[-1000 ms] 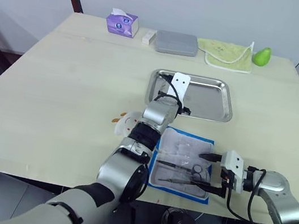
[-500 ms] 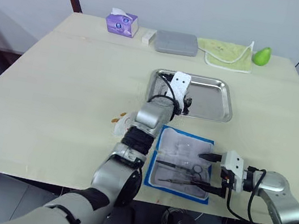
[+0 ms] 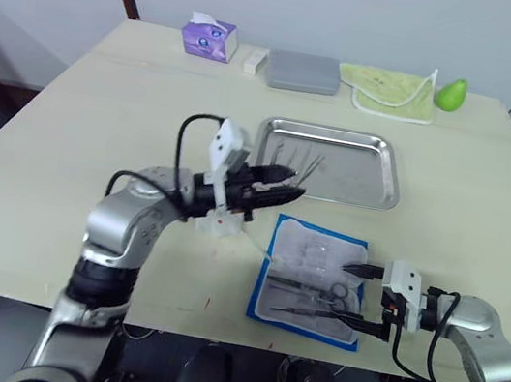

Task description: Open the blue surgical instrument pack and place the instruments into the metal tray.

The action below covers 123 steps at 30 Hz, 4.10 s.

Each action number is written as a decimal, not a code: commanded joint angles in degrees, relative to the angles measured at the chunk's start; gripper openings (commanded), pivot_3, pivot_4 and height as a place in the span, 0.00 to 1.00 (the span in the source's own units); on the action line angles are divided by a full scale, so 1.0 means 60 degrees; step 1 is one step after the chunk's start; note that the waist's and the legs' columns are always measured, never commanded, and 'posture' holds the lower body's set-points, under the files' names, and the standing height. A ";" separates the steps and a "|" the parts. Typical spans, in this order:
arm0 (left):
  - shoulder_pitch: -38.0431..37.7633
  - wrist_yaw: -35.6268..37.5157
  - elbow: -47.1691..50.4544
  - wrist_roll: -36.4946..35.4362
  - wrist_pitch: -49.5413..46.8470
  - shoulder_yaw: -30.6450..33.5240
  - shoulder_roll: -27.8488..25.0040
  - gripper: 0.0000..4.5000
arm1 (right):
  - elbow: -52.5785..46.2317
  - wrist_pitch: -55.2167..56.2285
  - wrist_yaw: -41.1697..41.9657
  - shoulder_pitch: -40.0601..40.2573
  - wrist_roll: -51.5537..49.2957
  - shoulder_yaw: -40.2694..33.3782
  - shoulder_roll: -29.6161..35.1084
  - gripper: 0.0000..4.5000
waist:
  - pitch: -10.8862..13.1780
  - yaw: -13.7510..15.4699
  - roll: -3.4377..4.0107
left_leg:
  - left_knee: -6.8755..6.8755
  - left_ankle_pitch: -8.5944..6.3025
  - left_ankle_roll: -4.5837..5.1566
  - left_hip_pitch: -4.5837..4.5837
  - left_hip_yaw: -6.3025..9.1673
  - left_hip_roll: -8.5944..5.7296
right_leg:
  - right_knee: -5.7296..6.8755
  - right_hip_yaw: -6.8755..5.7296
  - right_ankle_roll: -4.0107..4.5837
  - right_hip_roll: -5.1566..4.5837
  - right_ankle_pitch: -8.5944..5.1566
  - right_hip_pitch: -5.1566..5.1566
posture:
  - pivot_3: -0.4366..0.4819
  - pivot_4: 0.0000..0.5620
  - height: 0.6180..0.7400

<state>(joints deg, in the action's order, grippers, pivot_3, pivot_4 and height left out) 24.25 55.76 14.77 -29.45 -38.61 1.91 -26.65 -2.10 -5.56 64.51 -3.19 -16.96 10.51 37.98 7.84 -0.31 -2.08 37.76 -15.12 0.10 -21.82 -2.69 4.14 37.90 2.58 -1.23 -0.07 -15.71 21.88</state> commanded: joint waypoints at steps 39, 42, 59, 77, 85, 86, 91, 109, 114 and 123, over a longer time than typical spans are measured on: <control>-0.2513 0.4681 -0.0386 -0.0903 0.3282 0.0294 -0.3153 1.00 | -0.3705 -0.1747 0.0314 0.3057 -0.3456 -0.4464 0.1706 1.00 | 0.0149 0.0156 0.0160 | 0.0002 -0.0003 0.0008 -0.0185 -0.0025 -0.0002 | 0.0013 0.0032 -0.0037 0.0026 0.0000 0.0199 | 0.48 0.27 0.98; -0.2007 0.4703 -0.0637 -0.0633 0.3488 -0.0273 -0.2829 1.00 | -0.4486 -0.2107 0.0612 0.4147 -0.3918 -0.6158 0.2075 1.00 | 0.0158 0.0189 0.0167 | 0.0002 -0.0002 0.0008 -0.0184 -0.0028 -0.0001 | 0.0014 0.0032 -0.0037 0.0028 0.0000 0.0199 | 0.48 0.27 0.98; -0.0386 0.5063 -0.2840 0.1088 0.5264 -0.2054 -0.1663 1.00 | -0.6444 -0.3985 0.1545 0.6909 -0.5719 -1.1644 0.2267 1.00 | 0.0168 0.0181 0.0152 | 0.0022 -0.0002 0.0008 -0.0182 -0.0021 -0.0007 | 0.0018 0.0027 -0.0051 0.0031 -0.0002 0.0184 | 0.48 0.27 0.98; 0.0302 0.4561 -0.4209 0.2853 0.6880 -0.3276 -0.0445 1.00 | -0.7227 -0.4306 0.0858 0.6763 -0.5790 -1.1051 0.2118 1.00 | 0.0168 0.0178 0.0149 | 0.0080 -0.0002 0.0009 -0.0187 -0.0006 -0.0011 | 0.0029 0.0017 -0.0055 0.0029 0.0010 0.0155 | 0.48 0.27 0.98; 0.0347 0.4240 -0.5264 0.3515 0.7700 -0.3638 -0.0037 1.00 | -0.7317 -0.4368 0.0482 0.6458 -0.5930 -1.0632 0.2158 1.00 | 0.0166 0.0178 0.0152 | 0.0087 -0.0002 0.0009 -0.0184 -0.0004 -0.0011 | 0.0033 0.0016 -0.0056 0.0030 0.0011 0.0151 | 0.48 0.27 0.98; 0.0346 0.4219 -0.5384 0.3598 0.7764 -0.3705 0.0024 1.00 | -0.7337 -0.4420 0.0362 0.6367 -0.5964 -1.0532 0.2201 1.00 | 0.0164 0.0179 0.0152 | 0.0088 -0.0002 0.0009 -0.0184 -0.0004 -0.0011 | 0.0033 0.0016 -0.0056 0.0030 0.0011 0.0150 | 0.48 0.27 0.98; 0.0532 0.4181 -0.6276 0.3837 0.8184 -0.3779 0.0289 1.00 | -0.7570 -0.5016 -0.1146 0.5350 -0.6031 -0.9344 0.2555 1.00 | 0.0150 0.0173 0.0156 | 0.0097 -0.0002 0.0010 -0.0168 -0.0003 -0.0014 | 0.0035 0.0020 -0.0067 0.0028 0.0018 0.0132 | 0.48 0.27 0.98; -0.0158 0.3980 -0.5834 0.3762 0.8230 -0.3741 0.0040 1.00 | -0.6288 -0.7483 -0.4058 -0.1883 -0.2430 0.0522 0.2554 0.62 | 0.0084 -0.0035 0.0185 | 0.0104 0.0000 0.0013 -0.0162 -0.0010 -0.0009 | 0.0059 0.0045 -0.0061 0.0044 0.0027 0.0144 | 0.48 0.27 0.98; -0.0140 0.3916 -0.5780 0.3746 0.8158 -0.3700 0.0021 1.00 | -0.6081 -0.7717 -0.4044 -0.2322 -0.1856 0.1243 0.2270 0.62 | 0.0084 -0.0038 0.0185 | 0.0105 0.0000 0.0013 -0.0167 -0.0012 -0.0010 | 0.0057 0.0043 -0.0062 0.0039 0.0027 0.0144 | 0.48 0.27 0.98; -0.0133 0.3846 -0.5452 0.3695 0.7854 -0.3668 -0.0026 1.00 | -0.5812 -0.7964 -0.3967 -0.2752 -0.1245 0.1829 0.1945 0.62 | 0.0084 -0.0053 0.0185 | 0.0108 0.0000 0.0013 -0.0161 -0.0012 -0.0009 | 0.0073 0.0044 -0.0062 0.0040 0.0028 0.0148 | 0.48 0.27 0.98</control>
<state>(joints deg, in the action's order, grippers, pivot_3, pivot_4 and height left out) 24.63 78.98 -17.70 -9.23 9.37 -18.57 -26.10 -36.41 -53.31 40.83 -18.99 -25.10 21.81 49.81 8.35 -0.63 -0.97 38.41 -15.12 0.18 -22.79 -2.76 4.08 38.34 2.85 -1.60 0.17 -15.55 22.77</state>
